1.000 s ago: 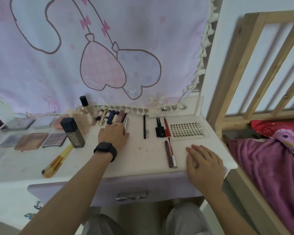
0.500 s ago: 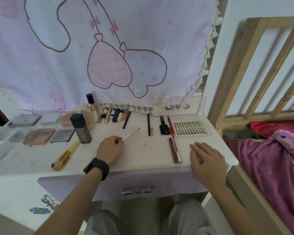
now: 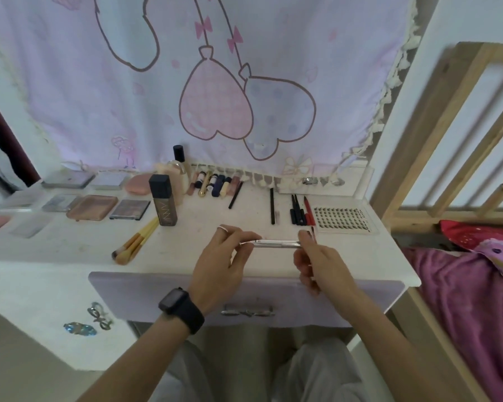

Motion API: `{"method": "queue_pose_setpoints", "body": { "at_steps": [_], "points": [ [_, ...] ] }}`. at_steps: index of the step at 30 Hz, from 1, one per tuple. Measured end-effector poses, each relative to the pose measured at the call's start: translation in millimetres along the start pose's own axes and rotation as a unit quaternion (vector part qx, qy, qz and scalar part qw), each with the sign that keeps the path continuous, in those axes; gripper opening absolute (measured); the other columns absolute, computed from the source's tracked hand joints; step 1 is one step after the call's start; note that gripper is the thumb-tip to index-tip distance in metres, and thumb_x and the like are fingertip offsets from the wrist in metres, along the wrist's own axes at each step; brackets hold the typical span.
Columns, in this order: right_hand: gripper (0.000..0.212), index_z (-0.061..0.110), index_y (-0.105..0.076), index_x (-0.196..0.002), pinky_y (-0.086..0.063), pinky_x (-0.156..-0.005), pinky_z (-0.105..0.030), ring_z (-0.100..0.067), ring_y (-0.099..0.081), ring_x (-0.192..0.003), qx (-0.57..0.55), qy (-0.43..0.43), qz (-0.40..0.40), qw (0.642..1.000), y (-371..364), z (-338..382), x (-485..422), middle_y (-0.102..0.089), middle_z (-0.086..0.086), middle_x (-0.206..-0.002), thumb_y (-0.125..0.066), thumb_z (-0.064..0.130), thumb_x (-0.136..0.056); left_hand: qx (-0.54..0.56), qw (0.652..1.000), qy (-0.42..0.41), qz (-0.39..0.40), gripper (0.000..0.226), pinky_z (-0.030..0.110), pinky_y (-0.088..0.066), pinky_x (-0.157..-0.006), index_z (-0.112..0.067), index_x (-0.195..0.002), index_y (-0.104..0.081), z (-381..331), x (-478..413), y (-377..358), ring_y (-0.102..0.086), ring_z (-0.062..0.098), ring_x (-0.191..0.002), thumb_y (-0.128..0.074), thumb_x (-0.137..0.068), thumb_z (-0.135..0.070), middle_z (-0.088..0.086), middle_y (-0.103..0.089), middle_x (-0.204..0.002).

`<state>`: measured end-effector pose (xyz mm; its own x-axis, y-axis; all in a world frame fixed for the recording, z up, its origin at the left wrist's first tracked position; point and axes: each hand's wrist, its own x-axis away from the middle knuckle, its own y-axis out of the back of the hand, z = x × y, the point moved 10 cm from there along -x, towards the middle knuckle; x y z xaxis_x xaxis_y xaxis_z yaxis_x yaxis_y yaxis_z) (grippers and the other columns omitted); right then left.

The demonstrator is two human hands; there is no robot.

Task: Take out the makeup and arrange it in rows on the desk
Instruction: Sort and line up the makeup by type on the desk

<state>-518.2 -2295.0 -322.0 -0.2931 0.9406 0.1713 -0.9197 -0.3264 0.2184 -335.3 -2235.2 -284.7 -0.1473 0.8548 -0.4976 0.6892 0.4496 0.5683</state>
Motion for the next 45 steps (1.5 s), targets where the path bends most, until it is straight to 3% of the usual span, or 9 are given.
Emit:
{"method": "queue_pose_setpoints", "body": {
  "at_steps": [14, 21, 25, 28, 30, 35, 38, 40, 45],
  "points": [
    [0.058, 0.023, -0.038, -0.048, -0.025, -0.037, -0.021, -0.011, -0.025, -0.039, -0.111, -0.095, -0.007, 0.989, -17.7, -12.7, 9.3, -0.03, 0.004, -0.047, -0.051, 0.039, -0.101, -0.193, 0.963, -0.182, 0.043, 0.032, 0.017, -0.039, -0.05, -0.019, -0.105, -0.066, -48.2, 10.4, -22.0, -0.05, 0.008, -0.066, -0.041, -0.099, -0.038, -0.007, -0.061, -0.081],
    [0.044, 0.014, -0.044, -0.061, -0.028, -0.048, -0.025, -0.012, -0.028, -0.048, 0.026, 0.063, -0.025, 0.997, -3.5, 15.1, 7.5, -0.033, 0.001, -0.051, -0.05, 0.031, -0.101, 0.089, 0.983, 0.059, 0.146, 0.033, 0.012, -0.032, -0.055, -0.021, -0.088, -0.074, -26.1, -1.8, -30.4, -0.043, 0.003, -0.052, -0.051, -0.099, -0.041, -0.023, -0.048, -0.05],
    [0.043, 0.012, -0.053, -0.076, -0.035, -0.051, -0.023, -0.009, -0.036, -0.051, 0.098, 0.134, 0.04, 0.985, -5.1, 24.9, 8.9, -0.044, 0.006, -0.058, -0.053, 0.051, -0.095, 0.099, 0.976, 0.084, 0.174, 0.03, 0.015, -0.033, -0.058, -0.035, -0.093, -0.074, -10.5, -5.6, -31.5, -0.042, 0.002, -0.057, -0.049, -0.095, -0.051, -0.02, -0.054, -0.06],
    [0.014, 0.025, -0.059, -0.103, -0.044, -0.054, -0.017, -0.009, -0.052, -0.054, 0.094, 0.138, 0.063, 0.984, -1.5, 23.1, 10.4, -0.061, 0.017, -0.083, -0.062, 0.036, -0.094, 0.061, 0.98, 0.069, 0.174, 0.021, 0.02, -0.044, -0.065, -0.033, -0.101, -0.073, -2.7, -6.3, -30.9, -0.053, 0.004, -0.066, -0.054, -0.099, -0.041, -0.017, -0.063, -0.073],
    [0.033, 0.03, -0.056, -0.114, -0.046, -0.054, -0.014, -0.009, -0.06, -0.056, 0.094, 0.105, 0.058, 0.988, 1.0, 18.1, 8.6, -0.067, 0.013, -0.099, -0.059, 0.051, -0.089, 0.036, 0.982, 0.051, 0.178, 0.022, 0.029, -0.051, -0.075, -0.028, -0.108, -0.073, -5.3, -5.8, -33.1, -0.06, 0.007, -0.078, -0.055, -0.099, -0.038, -0.014, -0.068, -0.085],
    [0.046, 0.019, -0.069, -0.083, -0.045, -0.058, -0.018, -0.003, -0.054, -0.049, 0.164, 0.081, 0.024, 0.983, 6.5, 14.0, 1.2, -0.065, 0.007, -0.059, -0.046, 0.058, -0.092, -0.002, 0.982, 0.029, 0.187, 0.022, 0.026, -0.049, -0.078, -0.031, -0.114, -0.069, -11.9, -8.7, -40.5, -0.057, 0.004, -0.084, -0.055, -0.099, -0.038, -0.02, -0.063, -0.091],
    [0.008, 0.028, -0.064, -0.096, -0.049, -0.057, -0.019, -0.007, -0.061, -0.06, 0.129, 0.114, 0.047, 0.984, 6.4, 15.0, -0.2, -0.068, 0.009, -0.086, -0.063, 0.035, -0.095, 0.001, 0.983, 0.024, 0.181, 0.02, 0.027, -0.05, -0.077, -0.033, -0.112, -0.07, -9.8, -10.4, -39.4, -0.058, 0.005, -0.083, -0.056, -0.099, -0.038, -0.017, -0.066, -0.093],
    [0.019, 0.035, -0.059, -0.107, -0.052, -0.057, -0.019, -0.007, -0.066, -0.072, 0.108, 0.121, 0.056, 0.985, 5.8, 14.3, -1.2, -0.064, 0.013, -0.104, -0.069, 0.03, -0.092, 0.001, 0.984, 0.027, 0.176, 0.019, 0.03, -0.051, -0.078, -0.033, -0.111, -0.07, -6.0, -11.5, -38.1, -0.059, 0.005, -0.083, -0.056, -0.099, -0.038, -0.015, -0.067, -0.093],
    [0.046, 0.024, -0.066, -0.096, -0.051, -0.054, -0.019, -0.009, -0.062, -0.054, 0.116, 0.059, 0.034, 0.991, 5.4, 6.2, -4.6, -0.073, 0.008, -0.074, -0.049, 0.065, -0.084, -0.012, 0.986, 0.013, 0.167, 0.017, 0.021, -0.046, -0.07, -0.036, -0.109, -0.069, -4.9, -12.7, -35.9, -0.056, 0.006, -0.081, -0.056, -0.098, -0.039, -0.018, -0.063, -0.088]
  ]
}}
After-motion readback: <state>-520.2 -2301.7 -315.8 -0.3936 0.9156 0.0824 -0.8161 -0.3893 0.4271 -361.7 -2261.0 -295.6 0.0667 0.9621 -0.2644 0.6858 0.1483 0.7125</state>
